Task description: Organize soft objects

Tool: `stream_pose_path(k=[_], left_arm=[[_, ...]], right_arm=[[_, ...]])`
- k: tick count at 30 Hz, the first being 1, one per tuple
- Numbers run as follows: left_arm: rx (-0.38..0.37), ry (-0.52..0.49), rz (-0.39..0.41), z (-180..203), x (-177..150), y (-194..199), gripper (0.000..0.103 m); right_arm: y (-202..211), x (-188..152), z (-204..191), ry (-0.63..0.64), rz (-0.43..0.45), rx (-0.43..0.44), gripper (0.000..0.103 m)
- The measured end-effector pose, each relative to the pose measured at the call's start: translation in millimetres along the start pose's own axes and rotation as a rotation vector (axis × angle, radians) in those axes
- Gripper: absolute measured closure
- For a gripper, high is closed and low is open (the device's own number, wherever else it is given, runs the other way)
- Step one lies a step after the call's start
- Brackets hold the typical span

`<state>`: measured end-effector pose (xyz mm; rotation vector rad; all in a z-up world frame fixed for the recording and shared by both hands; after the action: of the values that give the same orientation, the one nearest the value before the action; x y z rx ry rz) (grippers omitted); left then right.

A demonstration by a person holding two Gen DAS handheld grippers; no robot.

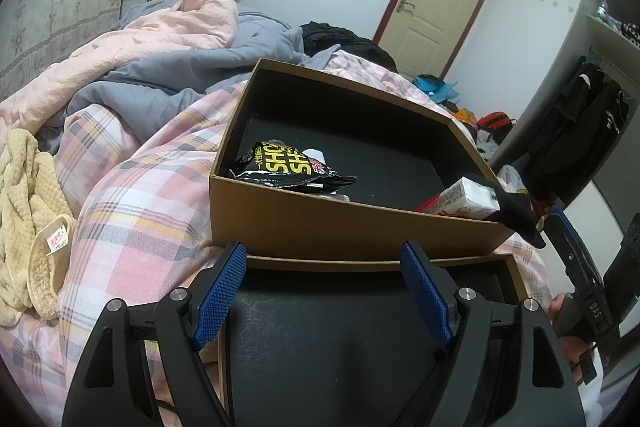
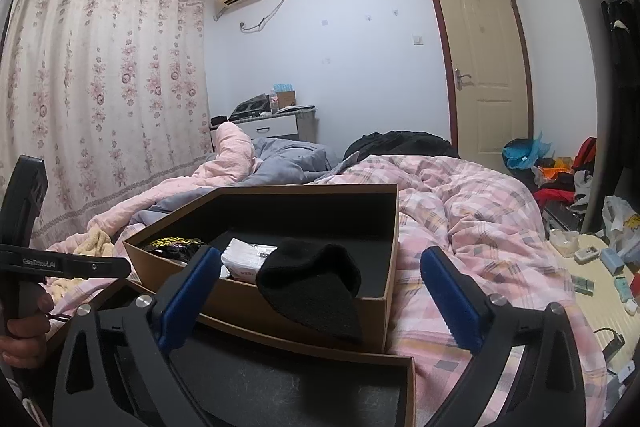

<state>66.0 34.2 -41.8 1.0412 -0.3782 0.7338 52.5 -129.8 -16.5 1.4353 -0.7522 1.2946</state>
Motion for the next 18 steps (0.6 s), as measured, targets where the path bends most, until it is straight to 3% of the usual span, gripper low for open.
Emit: stream_pose_path(k=[18], left_arm=[[-0.001,0.000,-0.005,-0.4,-1.2,-1.3,0.026]], right_arm=[[1.1,0.5,5.9,-0.013,0.001,-0.011,0.003]])
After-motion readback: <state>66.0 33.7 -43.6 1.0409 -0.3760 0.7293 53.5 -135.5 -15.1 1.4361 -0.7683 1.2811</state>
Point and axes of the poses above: each gripper's, at about its wrist camera, not at the fingertips, and y roughly against the way its jaws point, z to its right, x to its top, the point moved 10 cm from there along -y, roughly the way its jaws point, and after that the axes turned 12 degrees about y, right-handed, at the moved point
